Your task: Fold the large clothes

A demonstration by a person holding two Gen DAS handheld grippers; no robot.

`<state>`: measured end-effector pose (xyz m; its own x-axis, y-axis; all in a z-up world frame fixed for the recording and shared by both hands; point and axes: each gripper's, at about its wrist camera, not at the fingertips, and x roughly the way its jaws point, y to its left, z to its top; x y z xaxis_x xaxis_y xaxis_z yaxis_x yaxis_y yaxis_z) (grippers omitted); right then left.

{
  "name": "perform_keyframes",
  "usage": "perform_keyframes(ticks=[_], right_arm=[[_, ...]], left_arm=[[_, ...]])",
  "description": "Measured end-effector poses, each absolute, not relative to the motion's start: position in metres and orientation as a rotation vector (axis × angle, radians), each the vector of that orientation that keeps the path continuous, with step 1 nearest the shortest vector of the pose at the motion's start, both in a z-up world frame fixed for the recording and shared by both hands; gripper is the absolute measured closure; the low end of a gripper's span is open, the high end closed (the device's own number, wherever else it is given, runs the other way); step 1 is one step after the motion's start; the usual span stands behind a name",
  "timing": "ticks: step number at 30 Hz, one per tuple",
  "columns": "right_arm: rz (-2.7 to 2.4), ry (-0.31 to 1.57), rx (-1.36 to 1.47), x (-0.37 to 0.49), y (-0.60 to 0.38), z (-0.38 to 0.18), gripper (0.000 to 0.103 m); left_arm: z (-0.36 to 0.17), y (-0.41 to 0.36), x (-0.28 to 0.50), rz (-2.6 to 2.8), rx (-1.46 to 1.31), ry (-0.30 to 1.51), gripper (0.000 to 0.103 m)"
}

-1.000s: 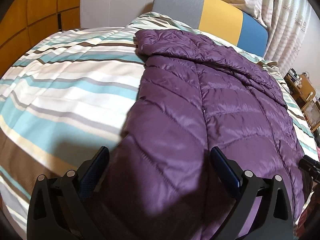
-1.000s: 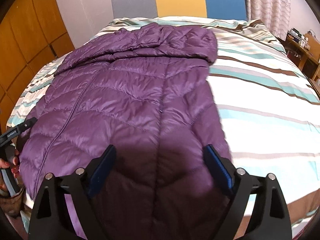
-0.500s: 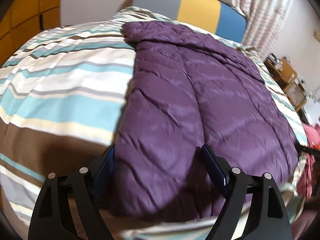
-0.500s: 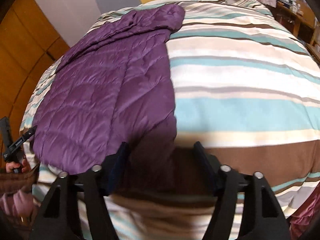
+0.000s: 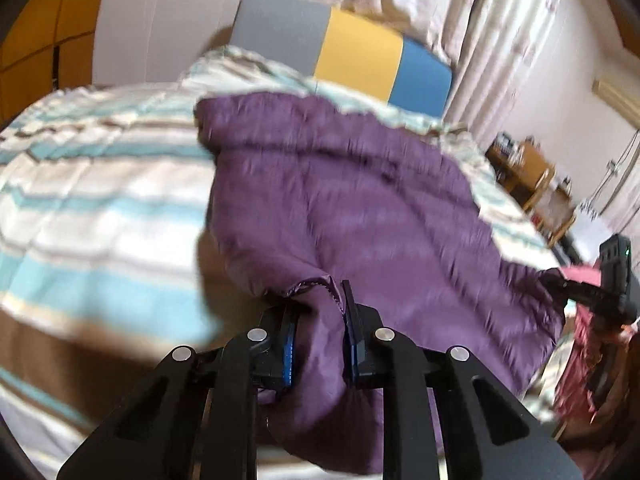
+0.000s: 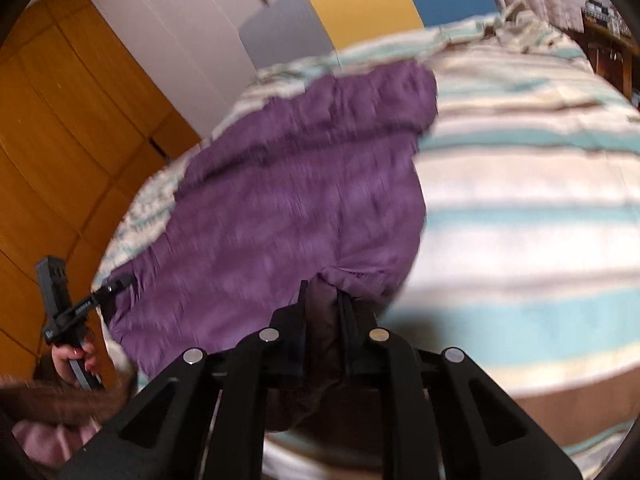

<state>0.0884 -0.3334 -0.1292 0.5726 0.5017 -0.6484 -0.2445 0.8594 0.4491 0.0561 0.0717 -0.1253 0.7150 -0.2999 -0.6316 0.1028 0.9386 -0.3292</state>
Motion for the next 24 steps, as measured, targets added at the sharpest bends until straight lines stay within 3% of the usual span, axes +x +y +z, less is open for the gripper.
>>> perform_keyframes(ticks=[9, 24], right_arm=[[0.406, 0.753, 0.405, 0.159, -0.330, -0.101, 0.092], [0.252, 0.751, 0.536, 0.271, -0.342, -0.132, 0.092]], left_arm=[[-0.089, 0.095, 0.125, -0.203, -0.415, 0.641, 0.084], [-0.114, 0.127, 0.242, -0.078, -0.539, 0.706, 0.084]])
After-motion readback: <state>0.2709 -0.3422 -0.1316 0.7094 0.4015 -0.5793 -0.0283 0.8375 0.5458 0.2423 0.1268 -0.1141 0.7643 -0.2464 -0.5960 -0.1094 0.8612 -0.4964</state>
